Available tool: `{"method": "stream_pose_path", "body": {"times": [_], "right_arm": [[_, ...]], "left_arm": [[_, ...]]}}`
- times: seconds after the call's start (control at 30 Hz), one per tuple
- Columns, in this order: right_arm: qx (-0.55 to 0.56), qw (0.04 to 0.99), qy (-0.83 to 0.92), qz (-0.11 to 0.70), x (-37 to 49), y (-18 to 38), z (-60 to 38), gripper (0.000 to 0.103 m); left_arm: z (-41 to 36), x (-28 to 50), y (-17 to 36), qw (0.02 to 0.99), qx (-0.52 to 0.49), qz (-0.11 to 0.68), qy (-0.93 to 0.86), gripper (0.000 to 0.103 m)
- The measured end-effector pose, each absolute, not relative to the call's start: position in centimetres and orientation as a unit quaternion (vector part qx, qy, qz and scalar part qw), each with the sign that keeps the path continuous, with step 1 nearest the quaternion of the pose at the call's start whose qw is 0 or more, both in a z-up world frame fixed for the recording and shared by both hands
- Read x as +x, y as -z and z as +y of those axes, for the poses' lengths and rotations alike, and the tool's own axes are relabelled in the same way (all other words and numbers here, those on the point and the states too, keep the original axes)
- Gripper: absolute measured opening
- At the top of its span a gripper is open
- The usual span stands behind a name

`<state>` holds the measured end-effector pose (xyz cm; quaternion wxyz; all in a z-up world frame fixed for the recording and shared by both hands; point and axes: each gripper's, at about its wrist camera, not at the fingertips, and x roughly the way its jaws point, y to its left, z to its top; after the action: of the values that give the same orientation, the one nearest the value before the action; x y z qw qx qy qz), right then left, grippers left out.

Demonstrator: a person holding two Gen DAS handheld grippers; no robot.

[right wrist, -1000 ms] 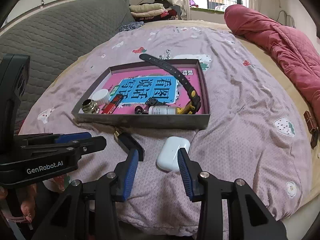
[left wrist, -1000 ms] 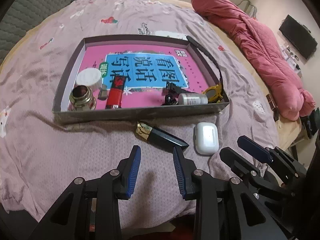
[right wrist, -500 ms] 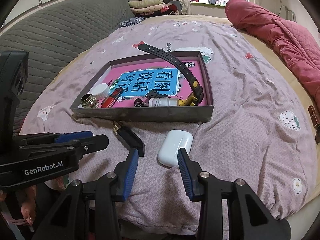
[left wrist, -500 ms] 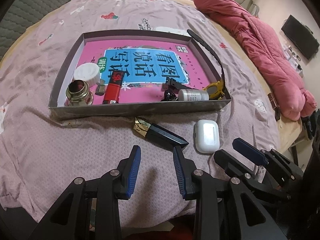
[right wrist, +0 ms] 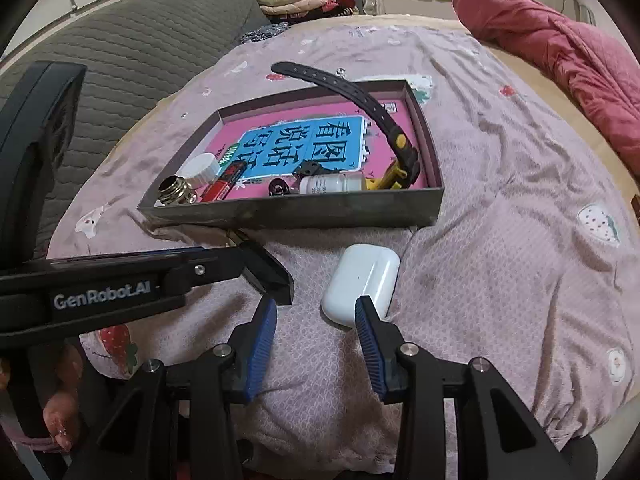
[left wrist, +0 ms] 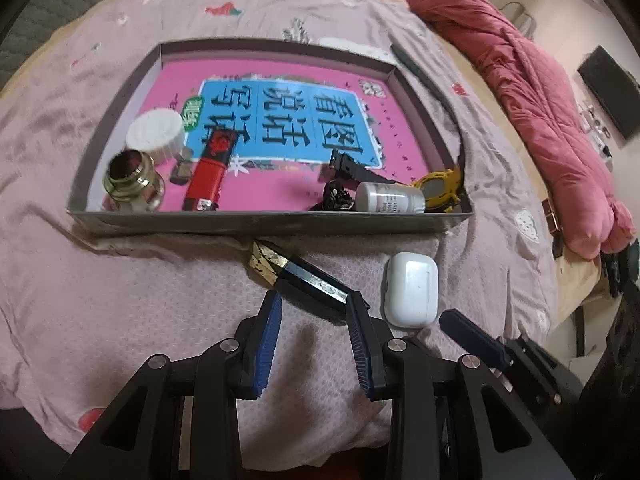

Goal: Organize rigid objects
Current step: 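Close the right gripper on the white earbud case while the left closes on the black gold-tipped case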

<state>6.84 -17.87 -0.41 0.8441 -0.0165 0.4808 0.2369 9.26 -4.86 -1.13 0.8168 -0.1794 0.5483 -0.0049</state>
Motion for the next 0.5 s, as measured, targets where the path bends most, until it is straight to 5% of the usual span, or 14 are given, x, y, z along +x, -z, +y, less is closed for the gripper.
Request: {"method": "stream_pose_path", "body": {"times": [0.27, 0.33, 0.5], "right_arm": [[-0.007, 0.844, -0.232, 0.483, 7.7, 1.4, -17.6, 0.041], [-0.01, 0.847, -0.228, 0.481, 7.9, 1.6, -17.3, 0.041], [-0.018, 0.852, -0.218, 0.476, 7.9, 1.6, -16.9, 0.041]], "left_arm": [[-5.3, 11.3, 3.5, 0.795, -0.206, 0.57, -0.012, 0.035], [-5.4, 11.6, 3.8, 0.794, -0.202, 0.573, -0.02, 0.045], [-5.5, 12.2, 4.7, 0.787, -0.211, 0.579, -0.033, 0.05]]}}
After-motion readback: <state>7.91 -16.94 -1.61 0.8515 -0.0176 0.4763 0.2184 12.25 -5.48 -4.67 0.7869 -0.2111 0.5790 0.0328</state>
